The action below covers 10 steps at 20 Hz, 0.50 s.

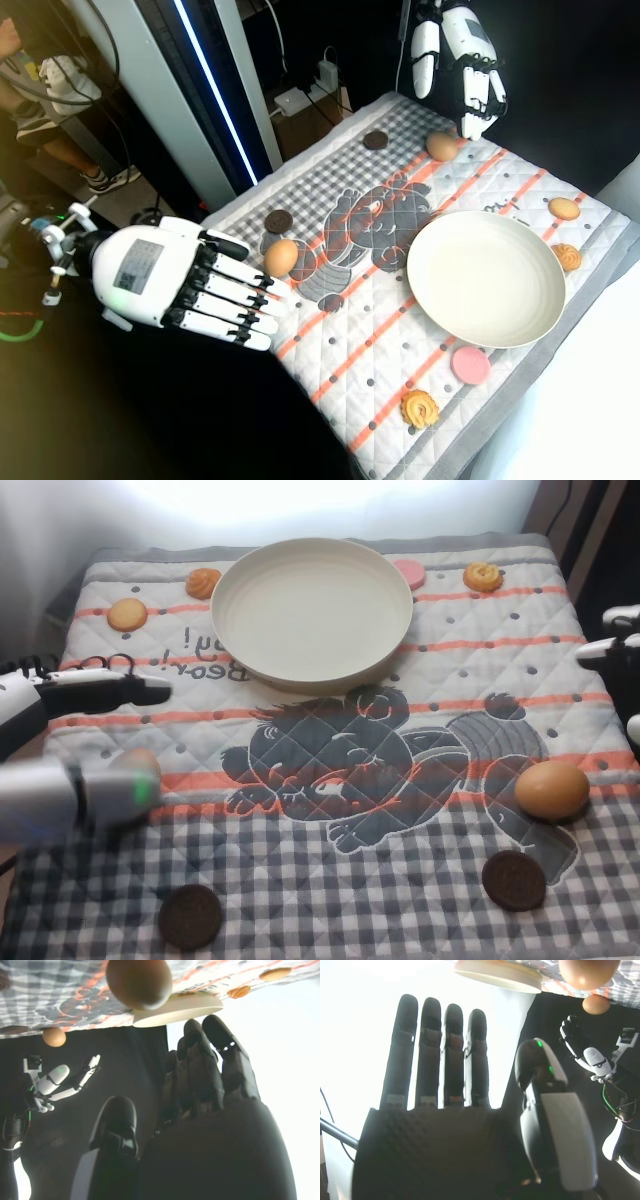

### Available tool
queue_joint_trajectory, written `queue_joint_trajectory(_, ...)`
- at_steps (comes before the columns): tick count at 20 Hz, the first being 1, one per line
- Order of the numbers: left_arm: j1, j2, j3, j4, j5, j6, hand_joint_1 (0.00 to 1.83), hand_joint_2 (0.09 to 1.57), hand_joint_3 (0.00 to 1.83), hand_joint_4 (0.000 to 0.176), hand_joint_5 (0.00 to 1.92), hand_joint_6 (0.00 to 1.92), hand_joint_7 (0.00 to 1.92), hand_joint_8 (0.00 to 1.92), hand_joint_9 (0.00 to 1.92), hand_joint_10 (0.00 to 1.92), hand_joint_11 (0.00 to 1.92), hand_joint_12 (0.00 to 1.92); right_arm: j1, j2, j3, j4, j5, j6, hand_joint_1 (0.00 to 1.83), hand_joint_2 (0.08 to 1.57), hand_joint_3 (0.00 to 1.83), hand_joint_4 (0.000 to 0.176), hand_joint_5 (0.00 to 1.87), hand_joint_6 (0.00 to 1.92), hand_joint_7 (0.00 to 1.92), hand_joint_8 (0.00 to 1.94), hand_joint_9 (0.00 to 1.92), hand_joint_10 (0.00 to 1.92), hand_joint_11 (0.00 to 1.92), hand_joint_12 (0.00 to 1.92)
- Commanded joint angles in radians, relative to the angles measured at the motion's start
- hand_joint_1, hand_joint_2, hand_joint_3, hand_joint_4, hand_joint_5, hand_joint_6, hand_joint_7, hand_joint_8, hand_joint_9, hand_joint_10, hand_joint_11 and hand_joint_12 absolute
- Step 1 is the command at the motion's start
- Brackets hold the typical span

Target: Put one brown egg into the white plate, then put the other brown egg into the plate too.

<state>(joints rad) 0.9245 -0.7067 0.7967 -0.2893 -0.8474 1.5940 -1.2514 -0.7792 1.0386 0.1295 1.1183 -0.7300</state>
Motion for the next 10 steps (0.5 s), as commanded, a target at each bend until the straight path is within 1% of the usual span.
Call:
queue_joint_trajectory(1,-0.008,0.006,0.002,0.007,-0.115,-0.007,0.58,0.99,0.01,0.154,0.43,0.0,0.35,0.0,0.35,0.02,0.0,0.66,0.005,-0.001,0.007,0.023,0.121,0.006,0.35,1.37,0.0,0.16,0.49,0.0,0.33,0.0,0.38,0.0,0.26,0.42)
queue_joint_trajectory(2,-0.008,0.006,0.002,0.007,-0.115,-0.007,0.57,1.0,0.0,0.156,0.43,0.0,0.35,0.0,0.35,0.01,0.0,0.63,0.005,-0.001,0.007,0.023,0.121,0.006,0.37,1.37,0.0,0.157,0.5,0.0,0.33,0.0,0.38,0.0,0.28,0.42)
queue_joint_trajectory(3,-0.008,0.006,0.002,0.007,-0.115,-0.007,0.56,1.0,0.0,0.155,0.43,0.0,0.35,0.0,0.35,0.01,0.0,0.63,0.005,-0.002,0.007,0.023,0.121,0.006,0.37,1.37,0.0,0.158,0.5,0.0,0.33,0.0,0.39,0.0,0.28,0.42)
queue_joint_trajectory(4,-0.008,0.006,0.003,0.006,-0.113,-0.007,0.55,1.01,0.0,0.153,0.43,0.0,0.35,0.0,0.35,0.0,0.0,0.62,0.005,-0.002,0.007,0.023,0.121,0.006,0.37,1.37,0.0,0.166,0.49,0.0,0.33,0.0,0.39,0.0,0.29,0.42)
queue_joint_trajectory(6,-0.008,0.005,0.008,0.003,-0.104,-0.007,0.58,1.0,0.0,0.149,0.43,0.0,0.35,0.0,0.35,0.01,0.0,0.62,0.005,-0.003,0.008,0.023,0.12,0.006,0.37,1.38,0.0,0.172,0.49,0.0,0.33,0.0,0.39,0.0,0.3,0.42)
queue_joint_trajectory(7,-0.01,0.005,0.017,-0.005,-0.092,-0.007,0.62,0.98,0.0,0.154,0.43,0.0,0.35,0.0,0.37,0.01,0.0,0.66,0.005,-0.003,0.008,0.023,0.12,0.006,0.34,1.37,0.0,0.167,0.5,0.0,0.33,0.0,0.38,0.0,0.29,0.41)
queue_joint_trajectory(8,-0.013,0.002,0.031,-0.019,-0.077,-0.007,0.68,0.96,0.0,0.156,0.44,0.0,0.35,0.0,0.39,0.01,0.0,0.74,0.005,-0.004,0.008,0.023,0.12,0.006,0.34,1.37,0.0,0.162,0.5,0.0,0.33,0.0,0.38,0.0,0.28,0.4)
queue_joint_trajectory(9,-0.016,-0.003,0.043,-0.028,-0.066,-0.007,0.71,0.95,0.0,0.147,0.45,0.0,0.36,0.0,0.41,0.01,0.0,0.77,0.005,-0.004,0.009,0.023,0.12,0.006,0.34,1.37,0.0,0.161,0.5,0.0,0.33,0.0,0.38,0.0,0.28,0.4)
queue_joint_trajectory(10,-0.019,-0.008,0.053,-0.036,-0.051,-0.007,0.71,0.94,0.0,0.144,0.46,0.0,0.38,0.0,0.43,0.01,0.0,0.82,0.005,-0.006,0.009,0.023,0.12,0.006,0.34,1.37,0.0,0.163,0.5,0.0,0.33,0.0,0.38,0.0,0.28,0.4)
